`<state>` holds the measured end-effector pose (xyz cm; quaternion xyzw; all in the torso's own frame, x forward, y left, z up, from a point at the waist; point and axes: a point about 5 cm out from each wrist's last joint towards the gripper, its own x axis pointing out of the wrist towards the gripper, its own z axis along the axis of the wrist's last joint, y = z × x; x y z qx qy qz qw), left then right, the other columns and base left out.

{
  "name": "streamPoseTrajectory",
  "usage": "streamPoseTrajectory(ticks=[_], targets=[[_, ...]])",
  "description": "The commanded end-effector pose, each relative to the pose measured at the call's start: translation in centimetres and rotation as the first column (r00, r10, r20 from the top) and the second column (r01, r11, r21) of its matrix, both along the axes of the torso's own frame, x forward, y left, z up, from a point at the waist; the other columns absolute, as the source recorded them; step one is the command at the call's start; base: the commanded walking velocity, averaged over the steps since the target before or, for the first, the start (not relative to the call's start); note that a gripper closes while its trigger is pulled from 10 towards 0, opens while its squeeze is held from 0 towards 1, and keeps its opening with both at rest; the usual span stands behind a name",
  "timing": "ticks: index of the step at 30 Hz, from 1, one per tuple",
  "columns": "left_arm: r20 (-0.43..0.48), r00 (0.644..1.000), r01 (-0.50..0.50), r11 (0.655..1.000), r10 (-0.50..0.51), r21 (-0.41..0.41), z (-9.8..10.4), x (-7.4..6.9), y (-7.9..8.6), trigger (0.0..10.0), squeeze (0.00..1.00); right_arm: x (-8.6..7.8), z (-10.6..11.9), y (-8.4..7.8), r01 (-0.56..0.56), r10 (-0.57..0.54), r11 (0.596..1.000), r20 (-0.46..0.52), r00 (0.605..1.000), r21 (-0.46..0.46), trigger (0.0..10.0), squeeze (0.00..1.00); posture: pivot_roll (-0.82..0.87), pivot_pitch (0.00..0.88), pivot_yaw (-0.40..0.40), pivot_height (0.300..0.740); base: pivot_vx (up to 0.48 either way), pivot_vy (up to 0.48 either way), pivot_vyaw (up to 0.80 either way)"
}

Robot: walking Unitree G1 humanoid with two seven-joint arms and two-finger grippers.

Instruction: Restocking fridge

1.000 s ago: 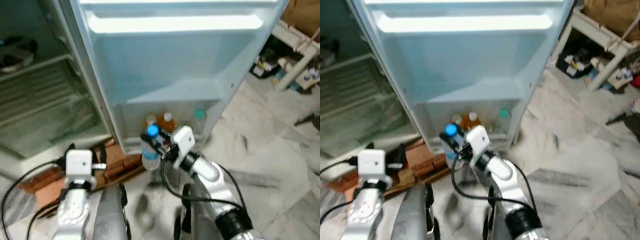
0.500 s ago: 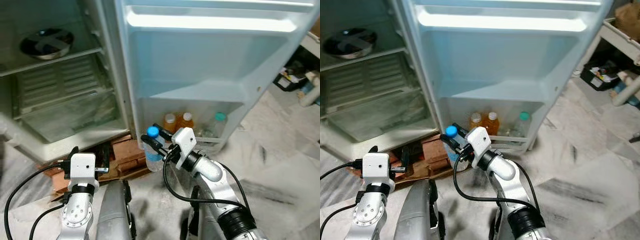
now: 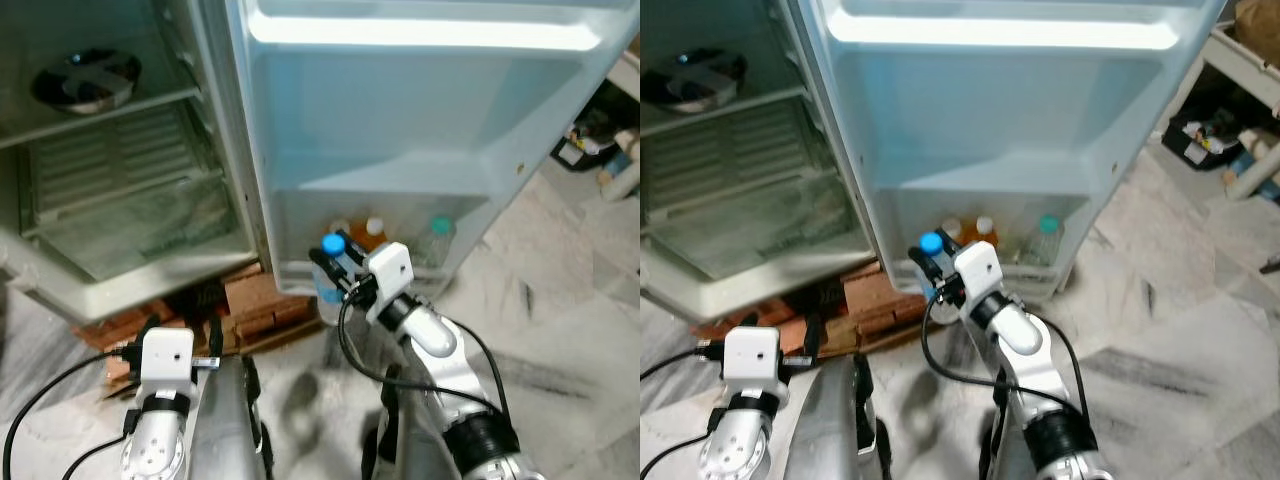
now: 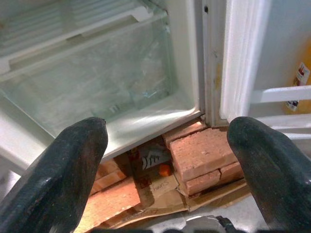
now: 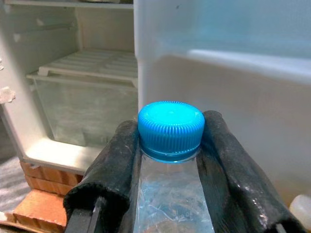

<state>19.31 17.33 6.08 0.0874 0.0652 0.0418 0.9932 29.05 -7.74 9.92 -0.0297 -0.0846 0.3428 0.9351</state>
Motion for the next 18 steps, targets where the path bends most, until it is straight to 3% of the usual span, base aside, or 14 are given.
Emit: streamPoseTrajectory(ticks=[1,11,18], targets=[[-0.006,1.0,-0.008,1.0,0.008,0.01,0.2,-0.2,0.2,10.0,0.0,-0.1,0.3,0.4,-0.014,0.014,1.0,0.02,1.0,-0.005,10.0,0.0,0.05,0.213,-0.009,0.544,0.0,0.0,0.0],[0.0,0.998,-0.061,0.996,0.061,0.059,0.8,-0.8,1.0,10.0,0.0,0.5,1.1,0.6,-0.036,0.036,0.999,0.069,0.997,-0.01,10.0,0.0,0.06,0.233,-0.023,0.509,0.0,0.0,0.0],[-0.091,0.988,-0.114,0.983,0.128,0.142,0.8,-3.7,2.9,10.0,0.0,0.8,2.8,2.9,-0.138,0.145,0.989,0.19,0.971,-0.049,10.0,0.0,0.08,0.281,-0.004,0.509,0.0,0.0,0.0]])
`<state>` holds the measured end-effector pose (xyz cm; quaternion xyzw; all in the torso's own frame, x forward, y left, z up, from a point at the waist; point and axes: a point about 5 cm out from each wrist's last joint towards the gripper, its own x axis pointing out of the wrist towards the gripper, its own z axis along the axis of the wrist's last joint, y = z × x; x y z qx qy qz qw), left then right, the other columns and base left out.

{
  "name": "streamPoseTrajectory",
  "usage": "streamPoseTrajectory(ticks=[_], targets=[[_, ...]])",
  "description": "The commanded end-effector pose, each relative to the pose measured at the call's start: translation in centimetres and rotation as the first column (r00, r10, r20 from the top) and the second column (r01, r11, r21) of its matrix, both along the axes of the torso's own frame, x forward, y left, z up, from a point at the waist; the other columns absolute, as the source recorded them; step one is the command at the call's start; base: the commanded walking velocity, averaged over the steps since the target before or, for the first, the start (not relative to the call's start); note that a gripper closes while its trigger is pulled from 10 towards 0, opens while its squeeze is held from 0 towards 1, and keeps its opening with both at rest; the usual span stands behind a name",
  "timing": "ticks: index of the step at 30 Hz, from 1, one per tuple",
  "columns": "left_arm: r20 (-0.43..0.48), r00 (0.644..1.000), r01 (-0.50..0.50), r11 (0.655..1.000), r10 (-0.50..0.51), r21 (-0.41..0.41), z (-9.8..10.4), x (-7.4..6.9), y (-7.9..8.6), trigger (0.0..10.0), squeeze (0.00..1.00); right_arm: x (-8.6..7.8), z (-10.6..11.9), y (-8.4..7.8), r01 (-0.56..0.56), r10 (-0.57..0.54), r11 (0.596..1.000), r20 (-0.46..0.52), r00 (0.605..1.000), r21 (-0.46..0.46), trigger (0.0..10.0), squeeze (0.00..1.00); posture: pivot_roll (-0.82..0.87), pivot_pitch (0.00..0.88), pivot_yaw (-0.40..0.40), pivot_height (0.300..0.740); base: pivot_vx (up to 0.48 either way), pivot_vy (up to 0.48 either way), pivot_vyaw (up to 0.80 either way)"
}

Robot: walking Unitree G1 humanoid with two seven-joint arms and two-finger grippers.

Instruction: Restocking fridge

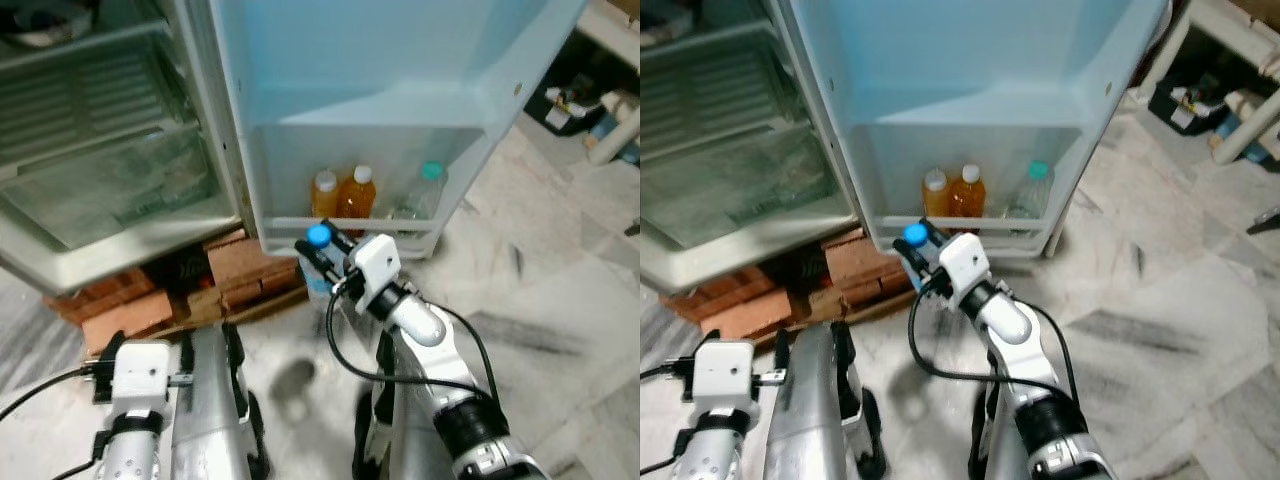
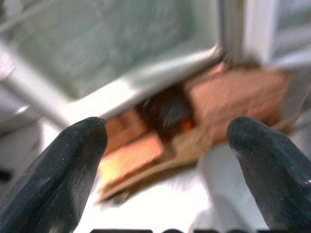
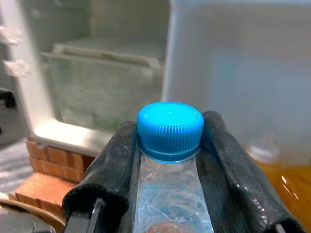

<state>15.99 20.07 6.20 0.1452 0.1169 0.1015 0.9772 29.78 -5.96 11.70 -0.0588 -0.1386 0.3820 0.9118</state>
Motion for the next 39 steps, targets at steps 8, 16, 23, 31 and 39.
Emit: streamPoseTrajectory(ticks=[8,16,23,31,39], targets=[[-0.015,1.0,0.025,0.999,-0.024,0.038,1.9,-1.0,-0.5,10.0,0.0,1.8,3.0,2.8,-0.077,0.086,0.995,0.169,0.982,-0.061,10.0,0.0,0.11,0.341,-0.023,0.509,0.0,0.0,0.0],[0.022,0.997,0.072,0.997,-0.072,0.015,3.9,-1.4,-2.4,10.0,0.0,3.6,8.2,4.5,-0.063,0.098,0.993,0.406,0.908,-0.101,10.0,0.0,0.13,0.391,-0.05,0.509,0.0,0.0,0.0],[0.009,0.998,0.054,0.998,-0.054,0.011,4.0,-1.6,-2.3,10.0,0.0,3.9,10.6,4.6,-0.077,0.107,0.994,0.498,0.86,-0.08,10.0,0.0,0.14,0.394,-0.068,0.509,0.0,0.0,0.0],[0.013,0.999,0.04,0.999,-0.041,0.01,4.3,-1.4,-2.2,10.0,0.0,1.8,11.4,3.7,-0.113,0.124,0.992,0.645,0.754,-0.059,10.0,0.0,0.14,0.385,-0.073,0.509,0.0,0.0,0.0],[0.021,0.999,0.04,0.999,-0.041,0.017,4.3,-1.0,-2.2,10.0,0.0,1.0,11.3,2.9,-0.08,0.101,0.995,0.714,0.693,-0.063,10.0,0.0,0.13,0.377,-0.073,0.509,0.0,0.0,0.0]])
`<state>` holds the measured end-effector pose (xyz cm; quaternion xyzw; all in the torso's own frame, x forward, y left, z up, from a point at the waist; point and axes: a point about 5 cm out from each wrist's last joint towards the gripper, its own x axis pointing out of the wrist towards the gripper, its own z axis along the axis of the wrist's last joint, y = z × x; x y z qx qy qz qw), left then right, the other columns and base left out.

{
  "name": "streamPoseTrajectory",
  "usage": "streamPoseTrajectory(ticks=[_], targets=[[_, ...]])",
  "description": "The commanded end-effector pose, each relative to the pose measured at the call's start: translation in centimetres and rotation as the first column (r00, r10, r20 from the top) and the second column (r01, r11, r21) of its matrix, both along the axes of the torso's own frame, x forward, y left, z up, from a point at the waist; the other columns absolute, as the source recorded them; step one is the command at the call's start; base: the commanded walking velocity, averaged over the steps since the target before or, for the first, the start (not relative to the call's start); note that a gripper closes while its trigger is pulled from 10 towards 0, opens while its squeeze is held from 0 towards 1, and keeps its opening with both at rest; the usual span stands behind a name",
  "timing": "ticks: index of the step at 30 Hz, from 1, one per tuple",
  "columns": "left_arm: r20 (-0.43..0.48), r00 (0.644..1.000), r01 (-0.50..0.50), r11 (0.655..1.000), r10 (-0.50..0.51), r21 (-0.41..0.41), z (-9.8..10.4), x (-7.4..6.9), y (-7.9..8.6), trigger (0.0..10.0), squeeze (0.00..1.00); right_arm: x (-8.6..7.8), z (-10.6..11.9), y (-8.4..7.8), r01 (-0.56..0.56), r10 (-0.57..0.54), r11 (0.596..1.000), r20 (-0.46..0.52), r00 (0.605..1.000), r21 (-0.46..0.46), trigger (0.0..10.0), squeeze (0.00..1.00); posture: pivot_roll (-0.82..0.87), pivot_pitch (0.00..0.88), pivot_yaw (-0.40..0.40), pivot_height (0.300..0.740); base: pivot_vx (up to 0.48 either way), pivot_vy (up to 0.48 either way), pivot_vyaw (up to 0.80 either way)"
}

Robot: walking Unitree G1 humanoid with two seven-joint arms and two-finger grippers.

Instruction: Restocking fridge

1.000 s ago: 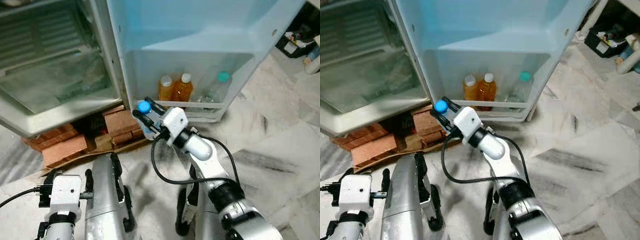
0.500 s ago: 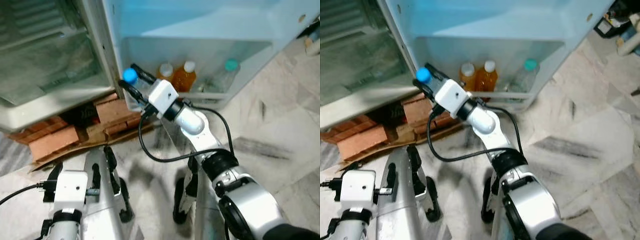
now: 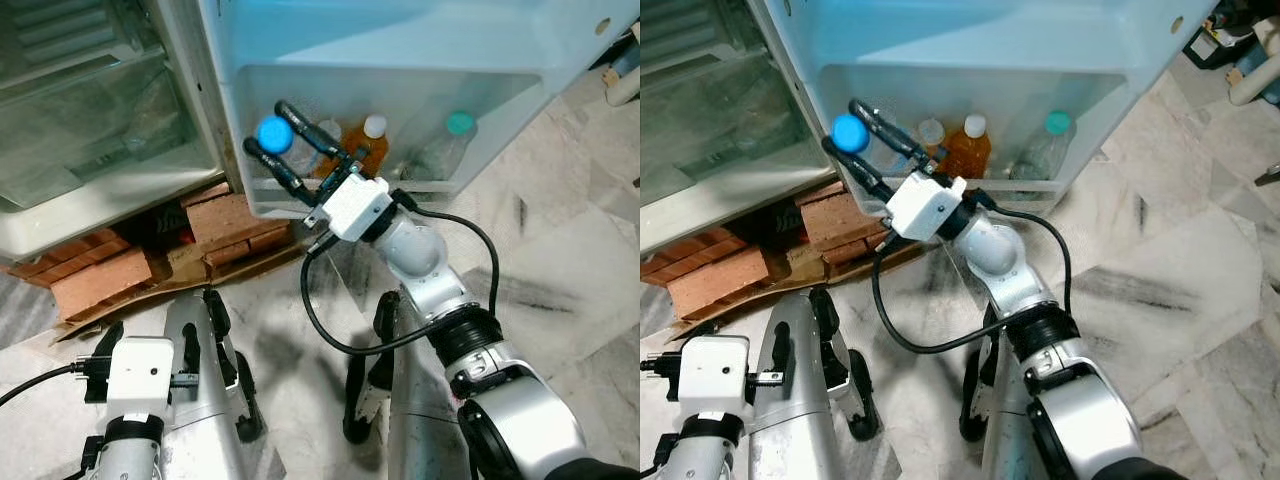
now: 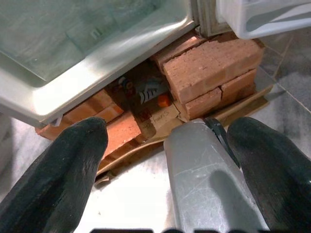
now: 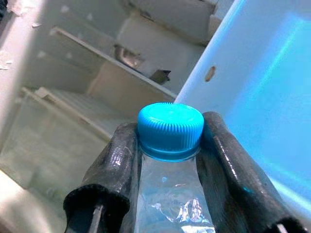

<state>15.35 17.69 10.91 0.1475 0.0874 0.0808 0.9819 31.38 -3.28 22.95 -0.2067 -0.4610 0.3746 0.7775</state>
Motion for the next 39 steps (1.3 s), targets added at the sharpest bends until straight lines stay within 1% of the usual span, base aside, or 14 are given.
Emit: streamPoseTrajectory(ticks=[1,4,8,12,14,15,19,22,25,29,34,35,37,39], targets=[[-0.028,1.0,-0.01,1.0,0.011,0.015,-0.3,-0.4,0.1,10.0,0.0,-0.7,0.2,0.2,-0.018,0.017,1.0,0.048,0.999,0.014,10.0,0.0,0.14,0.374,-0.072,0.509,0.0,0.0,0.0],[-0.025,1.0,-0.011,1.0,0.011,0.017,-0.3,-0.3,0.2,10.0,0.0,-0.9,0.3,0.3,-0.024,0.023,0.999,0.052,0.998,0.027,10.0,0.0,0.14,0.373,-0.07,0.509,0.0,0.0,0.0],[-0.027,1.0,-0.009,1.0,0.01,0.022,-0.4,-0.2,0.3,10.0,0.0,-1.2,-1.6,0.8,-0.018,0.018,1.0,0.011,1.0,0.013,10.0,0.0,0.14,0.37,-0.066,0.509,0.0,0.0,0.0],[-0.014,1.0,-0.002,1.0,0.002,0.02,0.0,-0.2,0.0,10.0,0.0,-2.0,-3.1,1.9,-0.038,0.039,0.999,0.024,0.999,-0.031,10.0,0.0,0.15,0.39,-0.063,0.509,0.0,0.0,0.0],[-0.011,1.0,-0.006,1.0,0.006,0.007,0.1,-0.2,-0.1,10.0,0.0,-2.1,-3.1,2.1,-0.043,0.043,0.999,0.028,0.999,-0.03,10.0,0.0,0.15,0.393,-0.062,0.509,0.0,0.0,0.0],[-0.003,1.0,-0.002,1.0,0.002,-0.013,0.6,-0.3,-0.4,10.0,0.0,-2.3,-3.0,2.7,-0.052,0.053,0.998,0.048,0.997,-0.035,10.0,0.0,0.15,0.411,-0.064,0.509,0.0,0.0,0.0],[0.0,1.0,0.004,1.0,-0.004,-0.017,0.9,-0.6,-0.7,10.0,0.0,-2.2,-2.7,3.0,-0.05,0.053,0.998,0.069,0.996,-0.032,10.0,0.0,0.16,0.423,-0.069,0.509,0.0,0.0,0.0],[0.0,1.0,0.01,1.0,-0.01,-0.013,1.1,-1.0,-1.0,10.0,0.0,-1.6,-1.2,3.2,-0.029,0.031,0.999,0.131,0.991,-0.014,10.0,0.0,0.16,0.443,-0.074,0.509,0.0,0.0,0.0],[-0.001,1.0,0.014,1.0,-0.014,-0.012,1.2,-1.1,-1.1,10.0,0.0,-1.3,-0.3,3.3,-0.015,0.013,1.0,0.151,0.988,0.012,10.0,0.0,0.17,0.448,-0.076,0.509,0.0,0.0,0.0],[-0.001,1.0,0.011,1.0,-0.011,-0.013,1.5,-1.3,-1.1,10.0,0.0,-0.9,-0.4,3.2,0.01,-0.011,1.0,0.15,0.989,0.008,10.0,0.0,0.18,0.46,-0.079,0.509,0.0,0.0,0.0],[-0.007,1.0,0.013,1.0,-0.013,-0.015,1.5,-1.5,-1.2,10.0,0.0,0.1,-3.1,3.3,0.097,-0.092,0.993,0.073,0.993,-0.072,10.0,0.0,0.19,0.475,-0.077,0.509,0.0,0.0,0.0],[-0.011,1.0,0.015,1.0,-0.015,-0.016,1.5,-1.6,-1.3,10.0,0.0,0.5,-4.2,3.5,0.139,-0.138,0.986,0.015,0.99,-0.095,10.0,0.0,0.2,0.479,-0.074,0.509,0.0,0.0,0.0],[-0.012,1.0,0.016,1.0,-0.016,-0.015,1.6,-1.7,-1.3,10.0,0.0,0.6,-5.7,3.7,0.178,-0.18,0.972,0.001,0.984,-0.156,10.0,0.0,0.2,0.483,-0.072,0.509,0.0,0.0,0.0],[-0.011,1.0,0.017,1.0,-0.017,-0.014,1.6,-1.7,-1.3,10.0,0.0,0.6,-6.2,3.7,0.192,-0.195,0.965,-0.001,0.981,-0.177,10.0,0.0,0.21,0.488,-0.074,0.509,0.0,0.0,0.0]])
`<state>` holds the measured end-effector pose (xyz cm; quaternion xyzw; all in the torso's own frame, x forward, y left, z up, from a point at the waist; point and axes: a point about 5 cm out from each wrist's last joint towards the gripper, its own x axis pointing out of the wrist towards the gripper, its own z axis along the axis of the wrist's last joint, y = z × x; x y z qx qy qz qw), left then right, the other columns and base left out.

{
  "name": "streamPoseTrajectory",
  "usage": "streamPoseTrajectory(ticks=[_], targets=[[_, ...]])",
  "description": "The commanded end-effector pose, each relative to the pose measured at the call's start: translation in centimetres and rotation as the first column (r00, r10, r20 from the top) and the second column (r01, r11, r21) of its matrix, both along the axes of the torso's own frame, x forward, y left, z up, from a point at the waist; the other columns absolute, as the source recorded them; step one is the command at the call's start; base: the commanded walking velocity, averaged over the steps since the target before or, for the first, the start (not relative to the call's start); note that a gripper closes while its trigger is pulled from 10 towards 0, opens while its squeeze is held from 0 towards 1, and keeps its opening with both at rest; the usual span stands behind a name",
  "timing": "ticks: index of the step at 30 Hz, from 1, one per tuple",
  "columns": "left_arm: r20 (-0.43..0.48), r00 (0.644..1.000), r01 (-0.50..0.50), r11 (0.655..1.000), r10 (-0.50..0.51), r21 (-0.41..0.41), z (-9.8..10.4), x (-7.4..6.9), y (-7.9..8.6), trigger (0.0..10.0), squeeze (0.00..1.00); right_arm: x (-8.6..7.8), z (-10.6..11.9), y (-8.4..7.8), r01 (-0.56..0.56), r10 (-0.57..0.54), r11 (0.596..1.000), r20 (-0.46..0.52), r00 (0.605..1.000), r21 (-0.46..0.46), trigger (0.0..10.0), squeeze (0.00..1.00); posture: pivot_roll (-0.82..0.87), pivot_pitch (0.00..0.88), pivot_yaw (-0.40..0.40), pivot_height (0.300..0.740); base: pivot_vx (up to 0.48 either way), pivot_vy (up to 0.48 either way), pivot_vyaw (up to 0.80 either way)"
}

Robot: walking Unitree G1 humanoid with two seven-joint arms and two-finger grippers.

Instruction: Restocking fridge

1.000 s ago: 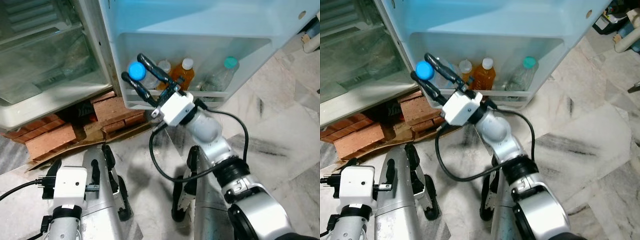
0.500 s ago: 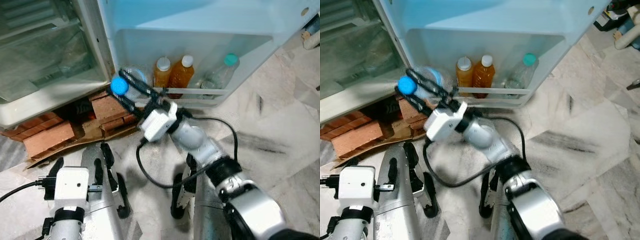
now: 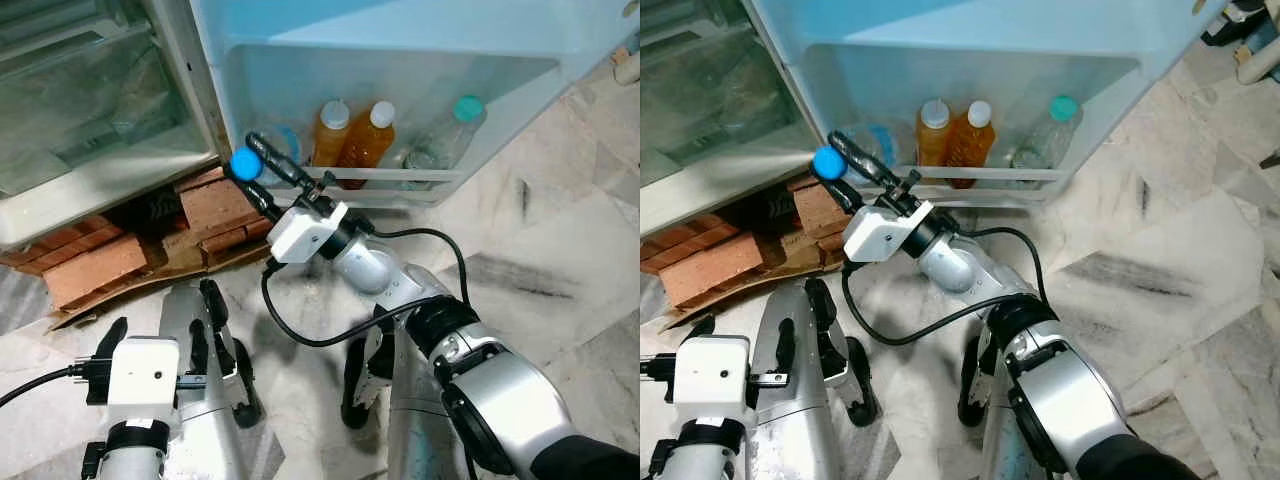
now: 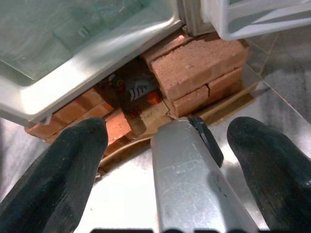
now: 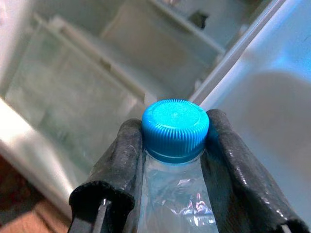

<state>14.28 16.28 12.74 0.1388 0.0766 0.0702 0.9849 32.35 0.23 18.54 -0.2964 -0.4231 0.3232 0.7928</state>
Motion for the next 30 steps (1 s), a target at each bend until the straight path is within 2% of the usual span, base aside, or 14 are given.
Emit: streamPoseTrajectory(ticks=[1,3,5,10,13,14,15,19,24,30], targets=[[-0.031,1.0,-0.004,1.0,0.005,0.005,-0.1,-0.6,0.1,10.0,0.0,-0.3,-2.1,0.2,0.016,-0.019,0.998,-0.047,0.999,-0.067,10.0,0.0,0.21,0.488,-0.074,0.509,0.0,0.0,0.0],[-0.031,1.0,-0.004,1.0,0.004,0.005,-0.1,-0.6,0.1,10.0,0.0,-0.3,-2.3,0.2,0.022,-0.025,0.997,-0.052,0.998,-0.072,10.0,0.0,0.21,0.488,-0.074,0.509,0.0,0.0,0.0],[-0.029,1.0,-0.005,1.0,0.005,0.006,0.0,-0.5,0.0,10.0,0.0,-0.1,-3.4,0.2,0.063,-0.073,0.994,-0.111,0.991,-0.092,10.0,0.0,0.22,0.492,-0.076,0.509,0.0,0.0,0.0],[-0.03,1.0,-0.008,1.0,0.008,0.005,0.0,-0.5,-0.1,10.0,0.0,0.5,-4.0,-0.1,0.127,-0.14,0.988,-0.172,0.975,-0.083,10.0,0.0,0.21,0.494,-0.082,0.509,0.0,0.0,0.0],[-0.032,0.999,-0.008,1.0,0.009,0.003,-0.1,-0.5,-0.2,10.0,0.0,1.4,-4.4,-1.0,0.211,-0.224,0.974,-0.262,0.939,-0.077,10.0,0.0,0.21,0.492,-0.084,0.509,0.0,0.0,0.0],[-0.033,0.999,-0.01,1.0,0.01,0.001,-0.1,-0.4,-0.2,10.0,0.0,2.0,-4.6,-1.6,0.255,-0.267,0.964,-0.308,0.913,-0.077,10.0,0.0,0.21,0.49,-0.087,0.509,0.0,0.0,0.0],[-0.033,0.999,-0.01,1.0,0.01,0.001,-0.1,-0.4,-0.2,10.0,0.0,2.0,-4.6,-1.6,0.255,-0.267,0.964,-0.308,0.913,-0.077,10.0,0.0,0.21,0.49,-0.087,0.509,0.0,0.0,0.0],[-0.036,0.999,-0.024,1.0,0.024,-0.002,-0.2,-0.3,0.0,10.0,0.0,3.2,-4.4,-2.8,0.345,-0.355,0.934,-0.366,0.86,-0.095,10.0,0.0,0.21,0.487,-0.092,0.509,0.0,0.0,0.0],[-0.04,0.998,-0.045,0.999,0.044,-0.016,-0.4,-0.1,0.2,10.0,0.0,4.3,-3.5,-3.5,0.41,-0.4,0.909,-0.418,0.816,-0.069,10.0,0.0,0.21,0.481,-0.099,0.509,0.0,0.0,0.0],[-0.037,0.998,-0.047,0.999,0.046,-0.015,-0.4,0.1,0.2,10.0,0.0,4.9,-2.9,-3.5,0.427,-0.418,0.9,-0.444,0.793,-0.085,10.0,0.0,0.21,0.479,-0.1,0.509,0.0,0.0,0.0]])
